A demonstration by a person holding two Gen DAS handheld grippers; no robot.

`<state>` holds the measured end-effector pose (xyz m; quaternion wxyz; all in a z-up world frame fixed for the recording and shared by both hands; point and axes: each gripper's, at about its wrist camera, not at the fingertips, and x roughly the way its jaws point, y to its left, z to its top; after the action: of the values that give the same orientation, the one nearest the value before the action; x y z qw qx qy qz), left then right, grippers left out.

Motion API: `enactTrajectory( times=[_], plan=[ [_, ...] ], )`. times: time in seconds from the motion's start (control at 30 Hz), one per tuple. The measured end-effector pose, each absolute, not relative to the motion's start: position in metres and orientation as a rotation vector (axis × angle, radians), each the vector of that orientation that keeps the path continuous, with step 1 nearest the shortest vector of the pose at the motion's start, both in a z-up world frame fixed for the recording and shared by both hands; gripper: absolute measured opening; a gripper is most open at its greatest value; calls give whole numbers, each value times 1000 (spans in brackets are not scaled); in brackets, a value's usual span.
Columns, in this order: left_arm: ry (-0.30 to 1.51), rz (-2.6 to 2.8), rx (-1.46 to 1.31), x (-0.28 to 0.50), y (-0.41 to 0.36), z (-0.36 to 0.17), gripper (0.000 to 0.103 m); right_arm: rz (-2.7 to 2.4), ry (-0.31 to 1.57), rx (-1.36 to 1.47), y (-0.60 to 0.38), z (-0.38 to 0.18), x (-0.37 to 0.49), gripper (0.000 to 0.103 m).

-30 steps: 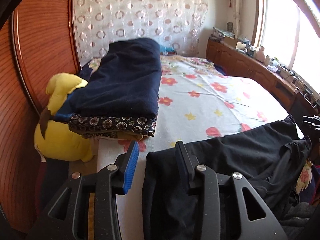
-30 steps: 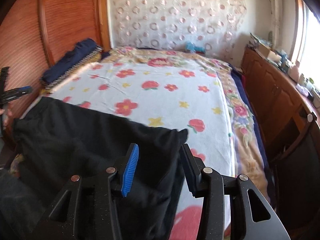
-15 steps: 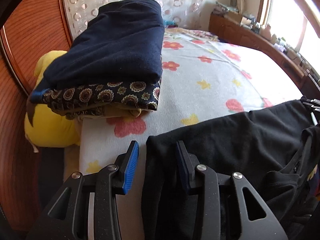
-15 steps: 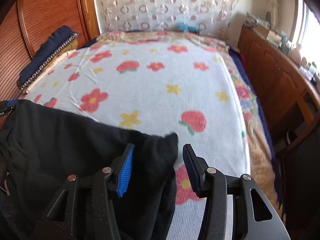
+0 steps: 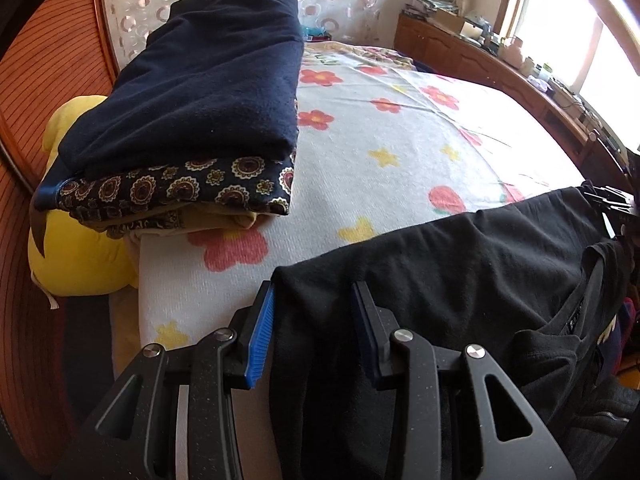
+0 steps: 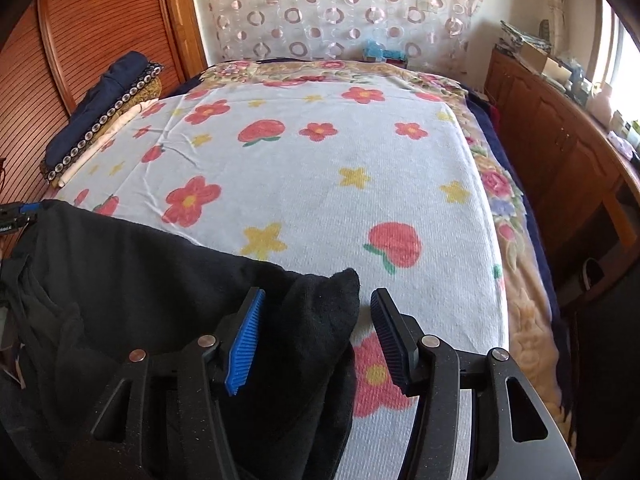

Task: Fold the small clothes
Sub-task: 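Grasp the folded T-shirt edge with both grippers and lift it up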

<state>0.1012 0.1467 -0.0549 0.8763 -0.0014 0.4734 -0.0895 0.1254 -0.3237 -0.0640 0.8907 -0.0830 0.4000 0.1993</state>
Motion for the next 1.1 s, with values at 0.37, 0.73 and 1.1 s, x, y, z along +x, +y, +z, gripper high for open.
enactTrajectory(
  times=[0.37,0.73,1.1],
  plan=[
    [856,-219,4,75,131,-23,10,594,733,-144,-324,-38,83,12],
    [477,-268,-58,-13,121,113,10,607,405,-73,-374,80,-19,11],
    [162,-278,-34,-59,139,226,9,603,85,-99,-415,190,-111,11]
  ],
)
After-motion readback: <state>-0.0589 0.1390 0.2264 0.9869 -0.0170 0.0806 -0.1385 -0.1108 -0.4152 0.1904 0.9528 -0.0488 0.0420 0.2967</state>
